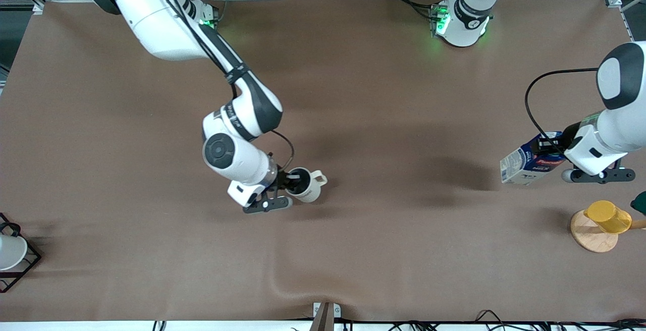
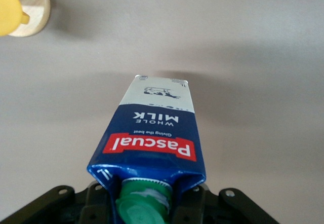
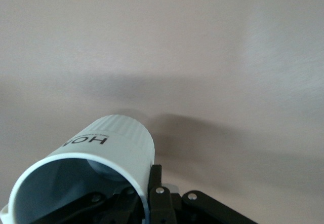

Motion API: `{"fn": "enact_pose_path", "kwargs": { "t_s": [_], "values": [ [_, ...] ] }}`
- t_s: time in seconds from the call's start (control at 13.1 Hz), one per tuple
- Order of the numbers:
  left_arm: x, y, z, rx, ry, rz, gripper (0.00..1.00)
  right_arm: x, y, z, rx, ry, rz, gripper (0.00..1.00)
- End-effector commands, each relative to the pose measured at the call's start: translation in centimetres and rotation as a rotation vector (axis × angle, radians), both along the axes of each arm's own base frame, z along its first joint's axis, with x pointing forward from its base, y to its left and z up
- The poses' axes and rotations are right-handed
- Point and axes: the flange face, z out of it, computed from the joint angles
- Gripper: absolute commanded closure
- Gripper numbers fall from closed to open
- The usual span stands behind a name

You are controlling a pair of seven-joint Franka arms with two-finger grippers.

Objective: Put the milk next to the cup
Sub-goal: 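Carry the mug with the right gripper toward the table middle while the left lifts milk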

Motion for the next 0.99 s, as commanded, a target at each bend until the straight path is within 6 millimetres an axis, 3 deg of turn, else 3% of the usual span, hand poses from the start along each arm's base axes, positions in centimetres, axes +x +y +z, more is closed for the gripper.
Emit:
{"fn": "enact_pose_path", "kwargs": {
  "t_s": [0.0,0.23,0.46,0.53,0.61,0.68,0.91],
  "values": [
    [-0.9,-0.6,1.1,-0.009,0.014,0.025,0.61,-1.7,2.7,-0.5,-0.060,-0.011,-0.046,1.00],
    [-1.2,-1.2,1.3,-0.006,0.035,0.018,0.61,-5.7,7.3,-1.6,-0.103,0.030,-0.151,1.00],
    [-1.7,-3.5,1.2,-0.012,0.073,-0.015,0.61,-6.7,8.6,-3.1,-0.134,0.023,-0.147,1.00],
    [-1.7,-4.2,1.3,-0.010,0.074,-0.009,0.61,-6.7,8.6,-3.5,-0.142,0.024,-0.147,0.75],
    [-1.8,-5.5,1.3,-0.012,0.074,-0.022,0.61,-6.8,8.5,-3.5,-0.147,0.029,-0.156,0.25],
    [-1.9,-6.1,1.4,-0.014,0.074,-0.033,0.61,-6.9,8.5,-3.4,-0.150,0.032,-0.181,0.00],
    [-2.3,-9.0,1.6,-0.038,0.074,-0.050,0.61,-5.9,7.8,-0.9,-0.136,0.021,-0.219,0.00]
  ]
}}
